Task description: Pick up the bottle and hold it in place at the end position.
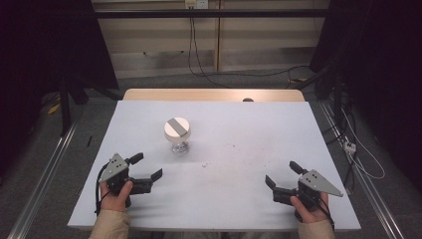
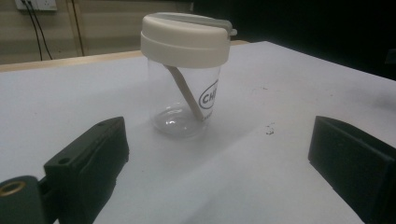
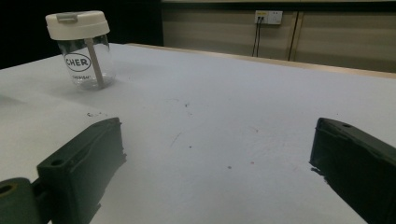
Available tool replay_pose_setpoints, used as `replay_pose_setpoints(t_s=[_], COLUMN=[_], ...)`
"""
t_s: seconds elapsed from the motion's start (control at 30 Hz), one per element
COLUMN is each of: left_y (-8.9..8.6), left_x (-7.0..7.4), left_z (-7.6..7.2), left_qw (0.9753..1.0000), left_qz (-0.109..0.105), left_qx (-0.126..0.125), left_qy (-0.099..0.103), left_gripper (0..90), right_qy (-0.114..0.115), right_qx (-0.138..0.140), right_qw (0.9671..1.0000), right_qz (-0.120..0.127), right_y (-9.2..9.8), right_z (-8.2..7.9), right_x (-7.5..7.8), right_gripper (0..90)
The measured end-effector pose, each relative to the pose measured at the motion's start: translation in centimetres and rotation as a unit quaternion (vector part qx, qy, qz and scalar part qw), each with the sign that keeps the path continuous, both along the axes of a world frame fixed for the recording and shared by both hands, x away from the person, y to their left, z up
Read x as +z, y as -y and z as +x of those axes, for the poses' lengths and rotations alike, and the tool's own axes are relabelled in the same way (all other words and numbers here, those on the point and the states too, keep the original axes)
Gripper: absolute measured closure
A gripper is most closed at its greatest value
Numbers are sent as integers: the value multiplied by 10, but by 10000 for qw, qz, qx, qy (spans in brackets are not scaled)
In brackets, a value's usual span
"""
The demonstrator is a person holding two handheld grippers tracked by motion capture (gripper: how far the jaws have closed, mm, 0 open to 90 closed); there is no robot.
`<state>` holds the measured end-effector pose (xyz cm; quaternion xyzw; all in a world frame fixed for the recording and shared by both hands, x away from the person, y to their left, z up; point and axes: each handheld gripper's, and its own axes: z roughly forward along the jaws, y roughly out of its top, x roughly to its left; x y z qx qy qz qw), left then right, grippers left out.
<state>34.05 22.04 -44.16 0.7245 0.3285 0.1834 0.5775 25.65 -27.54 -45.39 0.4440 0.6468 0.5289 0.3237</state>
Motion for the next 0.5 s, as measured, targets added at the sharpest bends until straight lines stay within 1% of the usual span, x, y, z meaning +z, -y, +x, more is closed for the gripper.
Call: replay_pose_setpoints(t_s=[0.07, 0.13, 0.27, 0.37, 0.43, 0.5], left_y=[1, 3, 5, 6, 8, 10], left_x=[1, 1, 2, 4, 5, 6], left_z=[1, 2, 4, 6, 9, 12], left_qw=[10000, 10000, 10000, 9999, 9999, 9999], left_qz=[15, -28, -29, -104, -108, -102], left_qx=[7, -2, -26, -16, -12, 17], left_qy=[14, 12, 46, 6, -2, -2], left_gripper=[48, 48, 47, 45, 43, 43], right_qy=[4, 6, 8, -39, -40, -11], right_qx=[-6, -16, -71, -36, -30, -75], right_qw=[10000, 10000, 9999, 10000, 10000, 9999], right_qz=[11, 3, 87, 49, 37, 83], right_y=[0, 1, 1, 1, 1, 3], right_z=[0, -1, 2, 2, 1, -2], right_x=[0, 0, 1, -1, -1, 0], right_gripper=[22, 22, 23, 23, 23, 23])
